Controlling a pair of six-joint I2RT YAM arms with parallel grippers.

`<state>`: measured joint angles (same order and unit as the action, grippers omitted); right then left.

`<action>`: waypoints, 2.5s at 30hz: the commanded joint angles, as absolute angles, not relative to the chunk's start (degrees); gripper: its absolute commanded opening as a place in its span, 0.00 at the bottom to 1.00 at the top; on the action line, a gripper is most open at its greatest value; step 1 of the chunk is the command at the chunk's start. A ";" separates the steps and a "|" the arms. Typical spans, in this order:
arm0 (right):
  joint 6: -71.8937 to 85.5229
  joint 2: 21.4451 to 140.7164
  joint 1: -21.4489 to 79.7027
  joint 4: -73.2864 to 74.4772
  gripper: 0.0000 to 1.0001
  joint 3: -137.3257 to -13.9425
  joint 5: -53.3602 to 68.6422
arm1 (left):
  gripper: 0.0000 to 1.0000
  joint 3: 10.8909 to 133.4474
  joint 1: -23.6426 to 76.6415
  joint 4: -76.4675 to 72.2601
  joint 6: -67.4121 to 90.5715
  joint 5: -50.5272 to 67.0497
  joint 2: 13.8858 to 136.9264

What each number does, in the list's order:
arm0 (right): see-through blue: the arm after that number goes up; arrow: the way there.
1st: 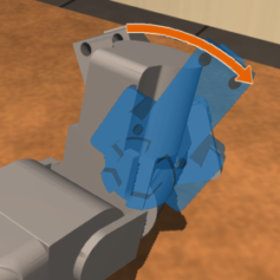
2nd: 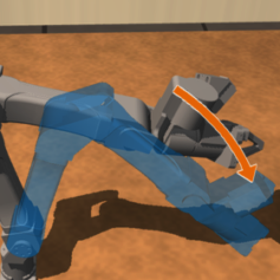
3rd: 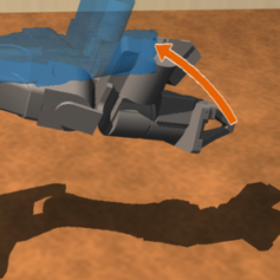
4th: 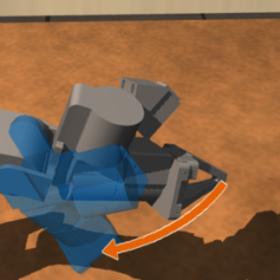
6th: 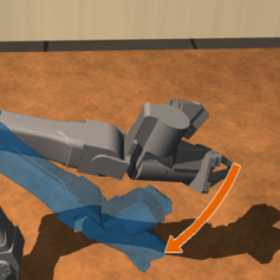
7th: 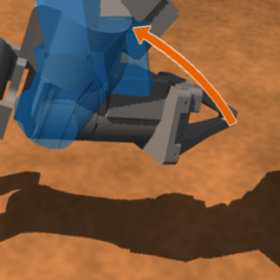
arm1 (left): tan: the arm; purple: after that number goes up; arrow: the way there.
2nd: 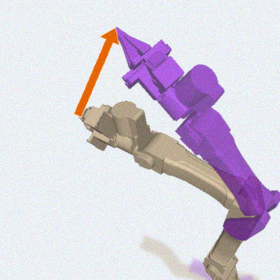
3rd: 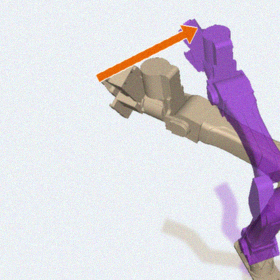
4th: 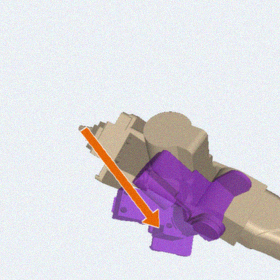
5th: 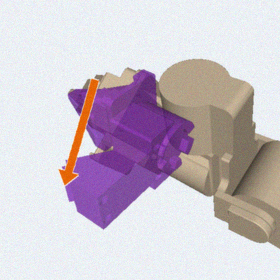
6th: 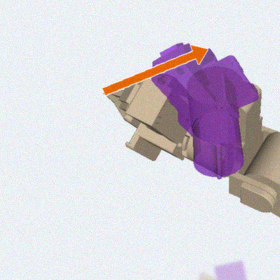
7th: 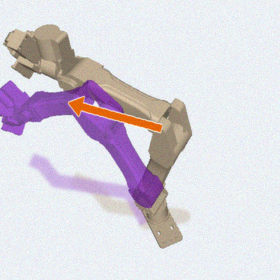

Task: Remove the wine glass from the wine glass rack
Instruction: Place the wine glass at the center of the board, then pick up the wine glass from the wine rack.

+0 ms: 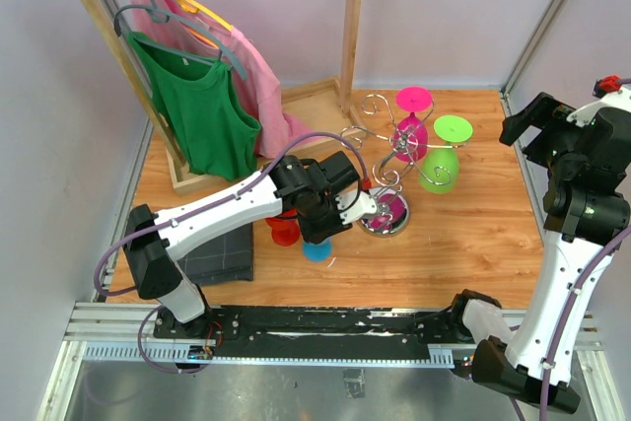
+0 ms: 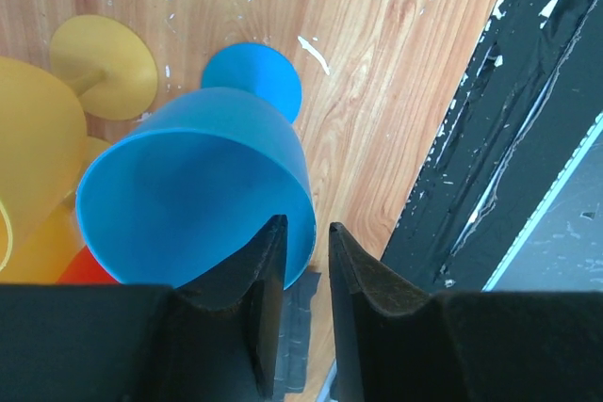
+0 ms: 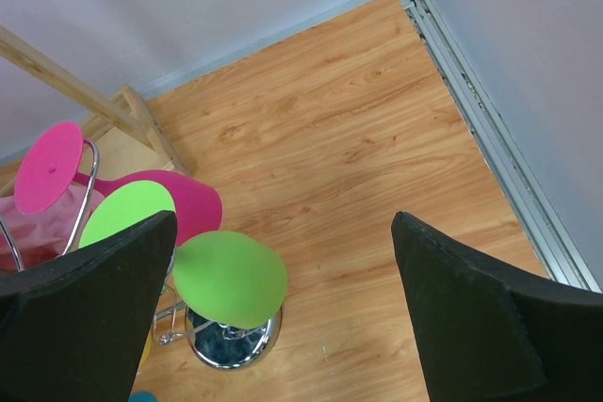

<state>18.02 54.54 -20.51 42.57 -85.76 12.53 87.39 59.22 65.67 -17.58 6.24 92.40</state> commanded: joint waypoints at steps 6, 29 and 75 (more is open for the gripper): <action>18.33 53.08 -21.72 43.69 0.98 -85.91 13.18 | 0.36 90.95 60.01 65.65 -16.80 4.19 92.15; 21.98 62.33 -21.87 44.10 0.98 -93.70 19.16 | 0.54 96.72 60.02 68.29 -15.45 -5.53 83.67; 48.96 73.68 -29.08 31.23 0.66 -82.11 64.92 | 0.91 120.42 34.10 58.56 -10.51 35.09 91.05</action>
